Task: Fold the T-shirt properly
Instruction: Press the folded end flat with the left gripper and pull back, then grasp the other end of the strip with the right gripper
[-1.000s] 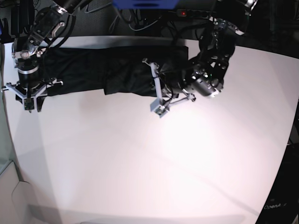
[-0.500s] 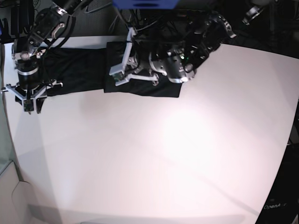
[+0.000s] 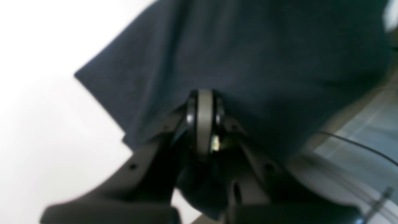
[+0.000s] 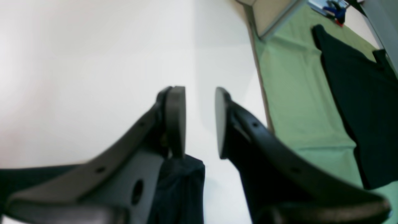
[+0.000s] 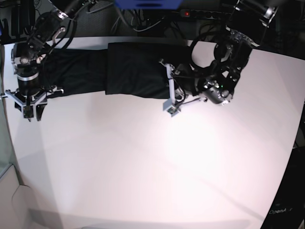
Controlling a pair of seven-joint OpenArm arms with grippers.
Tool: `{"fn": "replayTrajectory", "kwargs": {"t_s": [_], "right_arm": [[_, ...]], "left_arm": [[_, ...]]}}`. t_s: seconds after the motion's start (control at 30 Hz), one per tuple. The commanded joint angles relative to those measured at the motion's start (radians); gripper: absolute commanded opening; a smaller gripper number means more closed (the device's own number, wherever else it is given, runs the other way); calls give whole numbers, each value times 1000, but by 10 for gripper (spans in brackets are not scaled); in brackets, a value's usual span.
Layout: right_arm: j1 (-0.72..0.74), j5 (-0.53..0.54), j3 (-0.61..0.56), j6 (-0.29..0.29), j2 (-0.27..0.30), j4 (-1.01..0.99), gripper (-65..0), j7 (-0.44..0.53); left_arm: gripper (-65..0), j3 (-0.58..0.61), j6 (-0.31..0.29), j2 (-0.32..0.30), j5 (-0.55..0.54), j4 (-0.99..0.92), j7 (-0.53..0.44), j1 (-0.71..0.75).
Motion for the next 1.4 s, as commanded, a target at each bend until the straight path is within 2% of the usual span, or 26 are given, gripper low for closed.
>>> {"fn": "replayTrajectory", "kwargs": {"t_s": [0.0, 0.17, 0.3, 0.4, 0.53, 0.63, 0.77, 0.93, 1.1, 1.37], "right_arm": [[9, 11, 2, -4, 8, 18, -472, 21], [9, 11, 2, -4, 7, 18, -469, 12], [9, 13, 13, -4, 2, 18, -469, 10], [20, 63, 41, -4, 2, 18, -469, 1], [63, 82, 76, -4, 7, 18, -469, -125], [99, 82, 101, -4, 7, 18, -469, -249], [127, 82, 128, -4, 2, 16, -469, -358], [135, 97, 128, -4, 1, 19, -468, -439], [124, 183, 128, -4, 5, 18, -468, -502], [136, 203, 124, -4, 2, 18, -461, -639]], "left_arm": [[-650, 0, 0, 5, 2, 0, -10, -16], [-650, -2, 0, 14, 90, -95, -13, -19], [-650, -6, 0, 28, 157, -204, -102, -21], [-650, -8, 0, 28, 188, -271, -134, -22], [-650, -25, 0, 19, 199, -311, -145, -22], [-650, -80, -2, -7, 193, -311, -142, -11], [-650, -175, -2, -41, 193, -303, -143, 35], [-650, -215, -4, -70, 191, -313, -143, 39], [-650, -215, -4, -67, 193, -310, -137, 39], [-650, -216, -4, -66, 197, -302, -134, 27]]}}
